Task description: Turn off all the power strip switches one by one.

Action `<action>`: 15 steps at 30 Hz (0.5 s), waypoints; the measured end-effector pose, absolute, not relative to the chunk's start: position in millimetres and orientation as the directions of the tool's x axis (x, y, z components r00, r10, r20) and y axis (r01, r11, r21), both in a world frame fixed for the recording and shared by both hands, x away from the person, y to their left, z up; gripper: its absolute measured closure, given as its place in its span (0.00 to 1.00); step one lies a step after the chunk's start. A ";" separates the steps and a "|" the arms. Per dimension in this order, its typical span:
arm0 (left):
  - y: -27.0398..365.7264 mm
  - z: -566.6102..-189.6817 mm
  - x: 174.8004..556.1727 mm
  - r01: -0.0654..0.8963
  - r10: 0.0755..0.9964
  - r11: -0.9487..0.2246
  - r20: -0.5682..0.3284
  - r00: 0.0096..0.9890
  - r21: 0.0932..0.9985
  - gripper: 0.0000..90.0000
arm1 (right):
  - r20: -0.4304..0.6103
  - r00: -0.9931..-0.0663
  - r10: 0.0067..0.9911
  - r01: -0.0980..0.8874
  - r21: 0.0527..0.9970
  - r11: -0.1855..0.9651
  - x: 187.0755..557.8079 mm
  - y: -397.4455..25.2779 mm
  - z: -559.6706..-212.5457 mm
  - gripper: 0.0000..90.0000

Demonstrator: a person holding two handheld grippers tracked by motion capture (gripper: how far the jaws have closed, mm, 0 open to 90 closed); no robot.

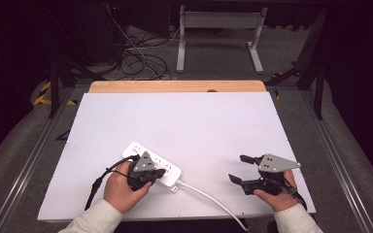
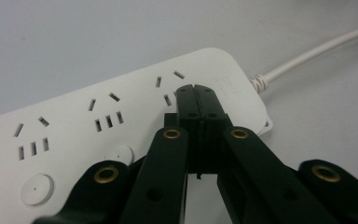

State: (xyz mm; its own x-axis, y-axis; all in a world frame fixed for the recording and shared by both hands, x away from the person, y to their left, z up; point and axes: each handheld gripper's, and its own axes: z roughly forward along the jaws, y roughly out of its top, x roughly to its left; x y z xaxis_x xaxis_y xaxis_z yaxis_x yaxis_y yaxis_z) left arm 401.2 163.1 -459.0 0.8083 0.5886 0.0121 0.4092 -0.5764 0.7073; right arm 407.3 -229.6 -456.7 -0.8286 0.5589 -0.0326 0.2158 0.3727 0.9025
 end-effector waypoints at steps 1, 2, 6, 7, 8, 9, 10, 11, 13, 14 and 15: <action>163.0 -459.3 401.5 0.407 0.584 -0.580 0.012 0.811 0.706 1.00 | -0.032 -0.829 0.558 0.216 0.902 0.373 407.5 -229.6 -457.1 0.27; 162.8 -459.4 401.5 0.407 0.585 -0.578 0.012 0.811 0.707 1.00 | -0.033 -0.829 0.558 0.217 0.901 0.375 407.6 -229.7 -457.1 0.27; 163.7 -460.6 401.5 0.411 0.585 -0.576 0.005 0.811 0.707 1.00 | -0.031 -0.828 0.560 0.218 0.902 0.372 407.5 -229.9 -456.9 0.27; 164.0 -461.2 401.7 0.411 0.585 -0.576 0.005 0.811 0.707 1.00 | -0.031 -0.828 0.560 0.218 0.902 0.373 407.4 -229.8 -456.9 0.27; 164.2 -462.3 402.1 0.412 0.585 -0.574 0.002 0.811 0.707 1.00 | -0.033 -0.829 0.558 0.215 0.902 0.373 407.5 -229.8 -457.0 0.27; 164.3 -462.6 402.1 0.415 0.585 -0.573 -0.001 0.811 0.707 1.00 | -0.033 -0.829 0.558 0.216 0.902 0.374 407.3 -229.8 -456.8 0.27; 164.4 -462.6 402.1 0.416 0.586 -0.573 -0.002 0.811 0.706 1.00 | -0.033 -0.829 0.558 0.215 0.902 0.373 407.2 -229.8 -456.6 0.27; 164.4 -462.6 402.0 0.417 0.588 -0.572 -0.002 0.809 0.706 1.00 | -0.034 -0.829 0.558 0.214 0.903 0.373 407.1 -229.8 -456.5 0.27; 164.4 -463.2 401.4 0.421 0.593 -0.566 -0.005 0.805 0.709 1.00 | -0.034 -0.829 0.558 0.214 0.903 0.373 407.0 -229.8 -456.5 0.27; 164.3 -463.2 401.3 0.422 0.594 -0.565 -0.005 0.805 0.709 1.00 | -0.033 -0.829 0.558 0.215 0.902 0.373 406.9 -229.7 -456.5 0.27; 164.3 -463.2 401.3 0.423 0.594 -0.565 -0.006 0.804 0.709 1.00 | -0.033 -0.830 0.557 0.215 0.902 0.373 406.8 -229.6 -456.5 0.27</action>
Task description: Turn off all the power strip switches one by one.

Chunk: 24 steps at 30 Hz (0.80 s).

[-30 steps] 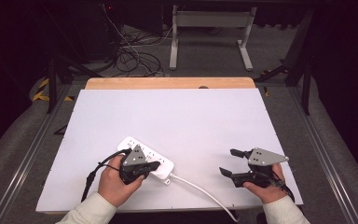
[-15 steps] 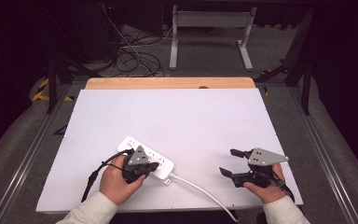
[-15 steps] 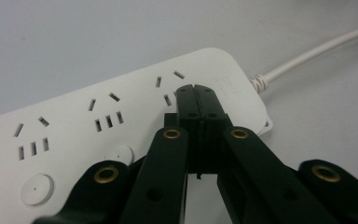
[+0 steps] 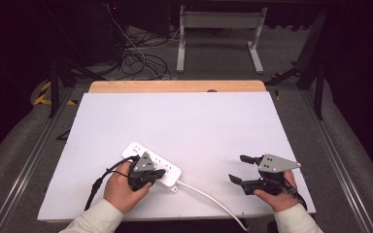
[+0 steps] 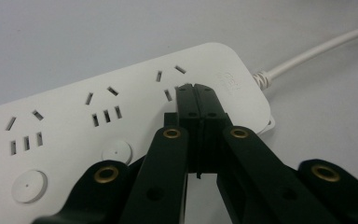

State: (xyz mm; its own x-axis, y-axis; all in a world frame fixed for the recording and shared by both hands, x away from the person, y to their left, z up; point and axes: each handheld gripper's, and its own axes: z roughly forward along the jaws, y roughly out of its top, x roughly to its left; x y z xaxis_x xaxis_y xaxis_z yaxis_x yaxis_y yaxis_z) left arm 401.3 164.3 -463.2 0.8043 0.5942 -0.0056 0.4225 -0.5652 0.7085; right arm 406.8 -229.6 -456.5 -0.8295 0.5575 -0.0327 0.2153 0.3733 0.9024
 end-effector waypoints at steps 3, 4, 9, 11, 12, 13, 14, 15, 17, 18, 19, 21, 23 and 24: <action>163.9 -463.2 400.9 0.425 0.596 -0.566 -0.005 0.803 0.707 1.00 | -0.035 -0.829 0.558 0.214 0.902 0.376 406.8 -229.5 -456.4 0.27; 163.4 -463.3 400.6 0.424 0.596 -0.567 -0.004 0.803 0.706 1.00 | -0.033 -0.830 0.557 0.216 0.902 0.374 406.8 -229.3 -456.5 0.27; 164.0 -463.4 401.5 0.425 0.597 -0.567 -0.003 0.802 0.706 1.00 | -0.035 -0.830 0.557 0.215 0.901 0.377 406.5 -228.6 -456.5 0.27; 162.2 -463.7 399.7 0.419 0.600 -0.572 0.011 0.800 0.705 1.00 | -0.034 -0.829 0.558 0.217 0.901 0.377 406.5 -228.7 -456.5 0.27; 161.6 -463.2 399.6 0.414 0.598 -0.579 0.021 0.801 0.702 1.00 | -0.033 -0.829 0.558 0.217 0.900 0.377 406.6 -228.8 -456.5 0.27; 161.7 -462.9 399.9 0.417 0.598 -0.582 0.020 0.801 0.698 1.00 | -0.034 -0.830 0.557 0.217 0.900 0.378 406.6 -228.8 -456.5 0.27; 161.8 -463.6 400.0 0.418 0.602 -0.576 0.019 0.798 0.703 1.00 | -0.035 -0.830 0.557 0.215 0.901 0.377 406.5 -228.7 -456.5 0.27; 162.2 -464.1 399.9 0.412 0.604 -0.579 0.030 0.796 0.704 1.00 | -0.035 -0.830 0.557 0.215 0.901 0.377 406.4 -228.7 -456.3 0.27; 162.1 -463.7 400.2 0.411 0.603 -0.582 0.033 0.797 0.702 1.00 | -0.036 -0.830 0.557 0.214 0.901 0.376 406.4 -228.8 -456.1 0.27; 161.6 -464.0 399.5 0.413 0.606 -0.580 0.033 0.794 0.703 1.00 | -0.034 -0.829 0.558 0.216 0.901 0.376 406.3 -228.8 -456.2 0.26; 161.6 -464.0 399.2 0.406 0.602 -0.584 0.040 0.797 0.703 1.00 | -0.034 -0.829 0.558 0.217 0.901 0.377 406.4 -228.7 -456.4 0.27; 161.7 -464.3 399.0 0.410 0.608 -0.578 0.037 0.793 0.706 1.00 | -0.035 -0.830 0.556 0.215 0.901 0.377 406.5 -228.5 -456.6 0.27; 161.1 -463.5 399.4 0.410 0.604 -0.586 0.040 0.796 0.699 1.00 | -0.033 -0.830 0.557 0.218 0.900 0.378 406.7 -228.5 -456.6 0.27; 160.4 -463.4 398.7 0.409 0.604 -0.589 0.044 0.796 0.697 1.00 | -0.033 -0.830 0.557 0.218 0.900 0.378 406.8 -228.2 -456.7 0.26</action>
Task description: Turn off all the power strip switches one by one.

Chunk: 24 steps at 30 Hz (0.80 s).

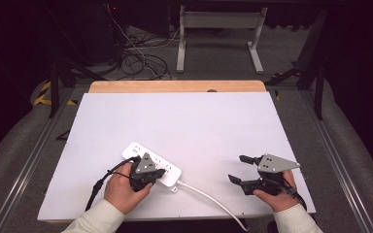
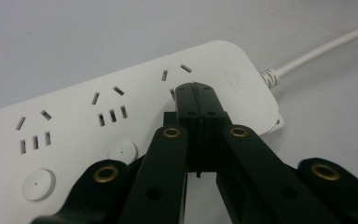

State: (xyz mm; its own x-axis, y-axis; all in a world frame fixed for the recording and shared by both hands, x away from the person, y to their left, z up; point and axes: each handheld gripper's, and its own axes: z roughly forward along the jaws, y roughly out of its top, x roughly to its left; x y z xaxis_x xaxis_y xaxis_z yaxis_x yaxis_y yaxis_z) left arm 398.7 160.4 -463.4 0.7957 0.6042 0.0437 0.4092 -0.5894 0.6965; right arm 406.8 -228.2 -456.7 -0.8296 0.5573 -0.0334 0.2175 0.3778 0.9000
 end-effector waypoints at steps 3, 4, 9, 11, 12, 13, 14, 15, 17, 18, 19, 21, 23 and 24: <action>160.2 -464.3 397.0 0.403 0.599 -0.594 0.049 0.799 0.696 1.00 | -0.033 -0.831 0.555 0.217 0.900 0.377 406.4 -227.4 -456.6 0.26; 160.1 -464.6 395.8 0.401 0.600 -0.594 0.052 0.798 0.697 1.00 | -0.033 -0.831 0.555 0.217 0.900 0.377 406.3 -227.3 -456.5 0.26; 160.2 -464.6 395.7 0.400 0.603 -0.586 0.050 0.796 0.705 1.00 | -0.034 -0.831 0.555 0.216 0.900 0.378 406.0 -227.4 -456.5 0.26; 164.0 -463.6 396.6 0.400 0.606 -0.553 0.023 0.795 0.731 1.00 | -0.034 -0.830 0.556 0.215 0.901 0.377 406.2 -227.7 -456.4 0.26; 165.3 -461.7 398.1 0.411 0.608 -0.547 0.008 0.794 0.730 1.00 | -0.036 -0.830 0.557 0.215 0.900 0.378 406.2 -228.2 -456.3 0.26; 166.9 -458.2 397.8 0.405 0.605 -0.520 -0.010 0.796 0.752 1.00 | -0.036 -0.829 0.557 0.215 0.901 0.377 406.4 -228.8 -456.4 0.26; 168.1 -453.2 396.7 0.390 0.597 -0.496 -0.022 0.802 0.776 1.00 | -0.031 -0.828 0.560 0.218 0.902 0.373 407.2 -229.9 -456.9 0.26; 168.7 -447.7 395.2 0.379 0.588 -0.490 -0.023 0.808 0.785 1.00 | -0.030 -0.827 0.562 0.220 0.902 0.373 407.5 -230.2 -457.1 0.26; 169.0 -439.7 391.5 0.348 0.578 -0.486 -0.003 0.816 0.802 1.00 | -0.030 -0.827 0.562 0.220 0.902 0.372 407.7 -230.1 -457.1 0.26; 169.2 -437.5 390.5 0.336 0.575 -0.487 0.007 0.818 0.806 1.00 | -0.030 -0.827 0.561 0.220 0.902 0.373 407.6 -229.9 -457.1 0.26; 168.7 -436.4 389.2 0.341 0.578 -0.474 -0.005 0.816 0.812 0.93 | -0.032 -0.828 0.560 0.219 0.901 0.374 407.4 -229.7 -456.9 0.26; 167.9 -435.4 387.8 0.335 0.575 -0.474 -0.002 0.818 0.814 0.84 | -0.033 -0.828 0.559 0.216 0.902 0.374 407.3 -229.6 -456.9 0.26; 168.0 -434.5 387.0 0.329 0.577 -0.477 0.008 0.816 0.815 0.85 | -0.033 -0.828 0.560 0.216 0.903 0.372 407.0 -229.8 -456.5 0.26; 168.6 -433.9 386.9 0.329 0.578 -0.472 0.005 0.816 0.818 0.82 | -0.035 -0.827 0.562 0.215 0.903 0.372 406.8 -229.8 -456.3 0.26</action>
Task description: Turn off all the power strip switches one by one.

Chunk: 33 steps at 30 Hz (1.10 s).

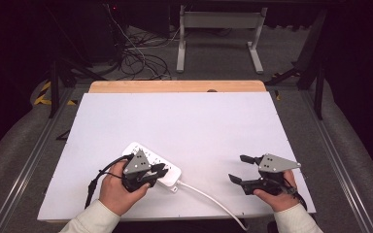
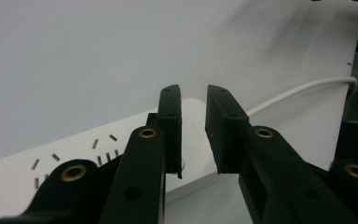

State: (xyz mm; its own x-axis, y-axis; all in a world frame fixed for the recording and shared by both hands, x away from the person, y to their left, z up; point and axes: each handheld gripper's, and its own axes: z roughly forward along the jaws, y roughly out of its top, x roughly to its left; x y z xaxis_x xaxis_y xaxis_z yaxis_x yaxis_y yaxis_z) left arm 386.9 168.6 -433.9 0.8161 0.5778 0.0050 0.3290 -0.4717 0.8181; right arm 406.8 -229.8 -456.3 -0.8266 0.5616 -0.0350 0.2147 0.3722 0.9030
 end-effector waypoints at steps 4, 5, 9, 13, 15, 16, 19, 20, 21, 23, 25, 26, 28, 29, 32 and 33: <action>175.3 -431.6 391.5 0.270 0.593 -0.439 0.051 0.803 0.857 0.49 | -0.034 -0.826 0.562 0.214 0.905 0.369 406.5 -230.1 -455.6 0.26; 178.0 -430.6 392.7 0.258 0.599 -0.434 0.062 0.798 0.863 0.39 | -0.031 -0.826 0.564 0.216 0.905 0.367 406.4 -230.5 -455.5 0.26; 195.9 -423.8 391.4 0.288 0.618 -0.390 0.016 0.786 0.875 0.28 | -0.032 -0.821 0.569 0.214 0.908 0.360 405.2 -232.3 -454.8 0.26; 216.2 -418.8 388.6 0.277 0.628 -0.329 -0.010 0.779 0.903 0.26 | -0.035 -0.815 0.579 0.208 0.914 0.348 403.0 -234.9 -452.7 0.24; 226.4 -418.7 387.6 0.260 0.634 -0.328 0.007 0.773 0.908 0.24 | -0.039 -0.811 0.584 0.206 0.915 0.346 402.6 -236.0 -451.8 0.22; 231.7 -419.0 387.0 0.252 0.634 -0.331 0.017 0.773 0.909 0.23 | -0.038 -0.810 0.585 0.206 0.916 0.344 402.4 -236.6 -451.6 0.22; 248.7 -422.0 383.0 0.253 0.646 -0.327 0.019 0.763 0.910 0.21 | -0.033 -0.809 0.587 0.210 0.916 0.341 402.9 -237.4 -452.1 0.20; 254.7 -423.4 381.7 0.254 0.653 -0.323 0.021 0.757 0.912 0.21 | -0.031 -0.809 0.587 0.214 0.915 0.342 403.0 -237.3 -452.4 0.19; 260.1 -425.3 380.1 0.262 0.657 -0.312 0.008 0.754 0.913 0.21 | -0.029 -0.809 0.587 0.216 0.915 0.342 403.1 -237.1 -452.7 0.19; 270.4 -429.0 376.9 0.271 0.664 -0.311 0.005 0.748 0.911 0.21 | -0.028 -0.809 0.587 0.217 0.914 0.343 403.4 -237.0 -453.2 0.19; 279.3 -432.5 373.8 0.268 0.672 -0.322 0.020 0.740 0.908 0.20 | -0.030 -0.808 0.588 0.215 0.915 0.342 403.8 -237.3 -453.4 0.18; 282.9 -434.3 372.4 0.266 0.678 -0.323 0.026 0.735 0.908 0.20 | -0.028 -0.808 0.588 0.216 0.915 0.341 403.9 -237.6 -453.5 0.18; 289.5 -438.2 369.7 0.270 0.682 -0.326 0.027 0.731 0.906 0.19 | -0.025 -0.805 0.593 0.219 0.916 0.336 404.1 -238.3 -453.9 0.17; 291.7 -440.7 368.5 0.272 0.685 -0.329 0.031 0.728 0.904 0.19 | -0.025 -0.804 0.594 0.219 0.917 0.334 404.1 -238.6 -454.0 0.17; 297.6 -449.0 365.2 0.277 0.690 -0.356 0.051 0.722 0.892 0.20 | -0.021 -0.805 0.593 0.223 0.915 0.336 403.2 -239.5 -455.3 0.17; 299.8 -451.3 364.5 0.283 0.690 -0.360 0.050 0.722 0.889 0.20 | -0.023 -0.805 0.593 0.224 0.913 0.340 403.2 -240.2 -456.1 0.18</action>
State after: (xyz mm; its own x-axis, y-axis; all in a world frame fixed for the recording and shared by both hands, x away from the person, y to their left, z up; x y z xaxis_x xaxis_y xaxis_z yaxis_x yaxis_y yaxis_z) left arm 364.5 299.8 -451.3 0.7225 0.6896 0.0497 0.2826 -0.3601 0.8891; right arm 403.2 -240.2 -456.1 -0.8051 0.5926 -0.0231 0.2243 0.3402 0.9132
